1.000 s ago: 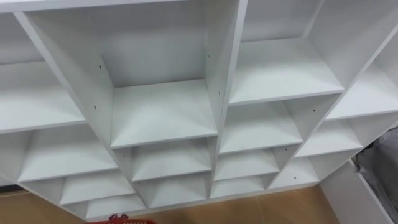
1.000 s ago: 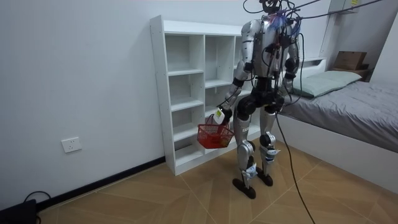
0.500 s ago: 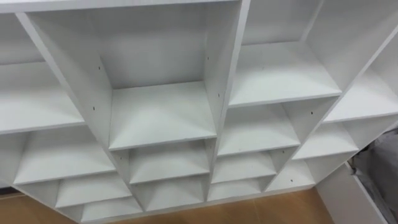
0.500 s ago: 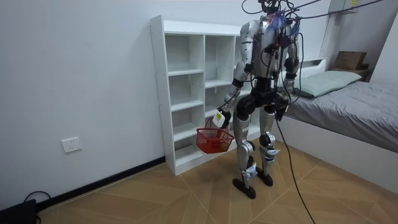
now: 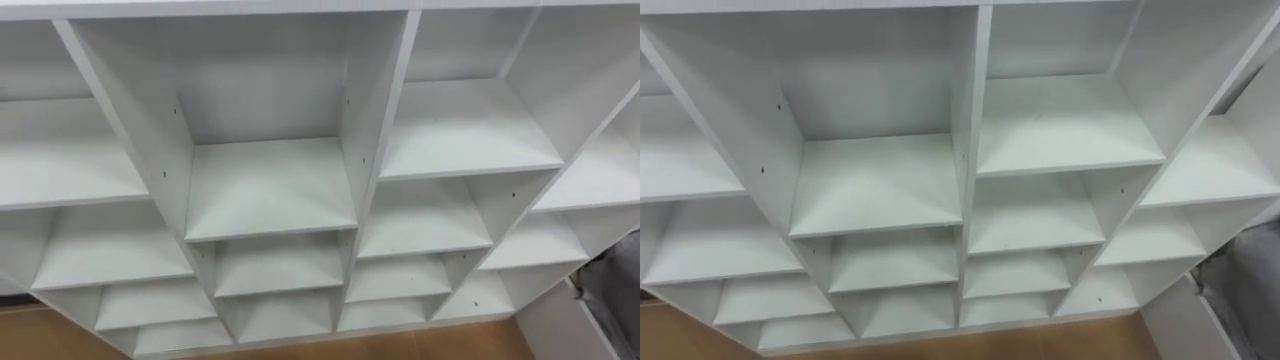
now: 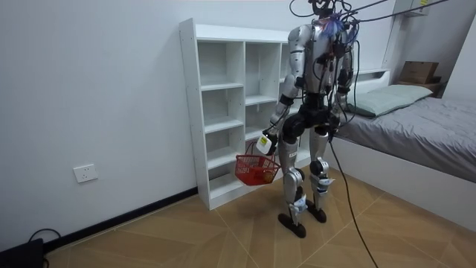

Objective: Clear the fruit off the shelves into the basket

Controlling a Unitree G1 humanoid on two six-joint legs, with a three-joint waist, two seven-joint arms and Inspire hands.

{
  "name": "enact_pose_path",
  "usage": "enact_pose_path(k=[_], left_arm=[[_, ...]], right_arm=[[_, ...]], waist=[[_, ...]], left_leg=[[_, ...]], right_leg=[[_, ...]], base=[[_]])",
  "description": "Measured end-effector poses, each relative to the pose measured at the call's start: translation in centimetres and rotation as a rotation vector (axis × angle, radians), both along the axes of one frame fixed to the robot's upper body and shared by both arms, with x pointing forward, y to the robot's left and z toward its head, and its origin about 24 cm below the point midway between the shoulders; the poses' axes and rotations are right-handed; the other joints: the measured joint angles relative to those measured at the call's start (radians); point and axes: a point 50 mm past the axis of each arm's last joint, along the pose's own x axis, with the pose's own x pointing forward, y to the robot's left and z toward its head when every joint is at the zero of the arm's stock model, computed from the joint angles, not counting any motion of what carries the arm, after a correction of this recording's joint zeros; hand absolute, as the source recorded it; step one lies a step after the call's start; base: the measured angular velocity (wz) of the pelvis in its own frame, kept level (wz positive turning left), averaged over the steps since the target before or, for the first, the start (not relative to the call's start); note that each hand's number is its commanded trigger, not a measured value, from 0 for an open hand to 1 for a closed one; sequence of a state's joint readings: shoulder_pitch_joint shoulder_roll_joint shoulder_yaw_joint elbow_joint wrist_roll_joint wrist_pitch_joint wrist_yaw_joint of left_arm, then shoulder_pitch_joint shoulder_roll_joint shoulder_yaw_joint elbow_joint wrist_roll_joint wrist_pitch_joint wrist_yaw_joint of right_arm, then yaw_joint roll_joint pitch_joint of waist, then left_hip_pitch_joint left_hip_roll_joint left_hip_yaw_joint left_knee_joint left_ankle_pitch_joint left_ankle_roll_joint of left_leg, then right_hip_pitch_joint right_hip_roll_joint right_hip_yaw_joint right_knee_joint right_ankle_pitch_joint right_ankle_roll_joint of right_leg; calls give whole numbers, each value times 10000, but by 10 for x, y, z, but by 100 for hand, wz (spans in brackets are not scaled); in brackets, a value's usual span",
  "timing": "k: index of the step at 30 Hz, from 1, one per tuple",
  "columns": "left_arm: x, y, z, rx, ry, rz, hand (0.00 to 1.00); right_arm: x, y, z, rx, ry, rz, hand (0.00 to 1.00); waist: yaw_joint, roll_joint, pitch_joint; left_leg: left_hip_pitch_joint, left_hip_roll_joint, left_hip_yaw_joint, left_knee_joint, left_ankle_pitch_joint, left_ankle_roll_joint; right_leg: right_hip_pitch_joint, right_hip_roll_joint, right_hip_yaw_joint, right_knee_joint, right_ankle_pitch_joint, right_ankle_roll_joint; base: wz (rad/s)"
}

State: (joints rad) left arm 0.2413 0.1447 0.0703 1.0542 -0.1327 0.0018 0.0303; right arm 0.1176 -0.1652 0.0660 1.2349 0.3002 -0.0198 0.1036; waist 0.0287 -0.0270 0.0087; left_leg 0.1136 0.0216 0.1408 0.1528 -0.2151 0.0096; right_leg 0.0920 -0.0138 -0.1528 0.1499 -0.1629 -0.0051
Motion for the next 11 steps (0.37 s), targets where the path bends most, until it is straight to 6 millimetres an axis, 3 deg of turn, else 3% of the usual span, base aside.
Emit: enact_pose_path(k=[11], left_arm=[[2, -4, -1, 17, 132, -644, 100]], right_arm=[[3, 0, 0, -39, -16, 379, 0]], waist=[[-20, 159, -37]], left_leg=[[-152, -42, -454, 164, 0, -2]], right_leg=[[76, -51, -419, -65, -57, -16]], base=[[12]])
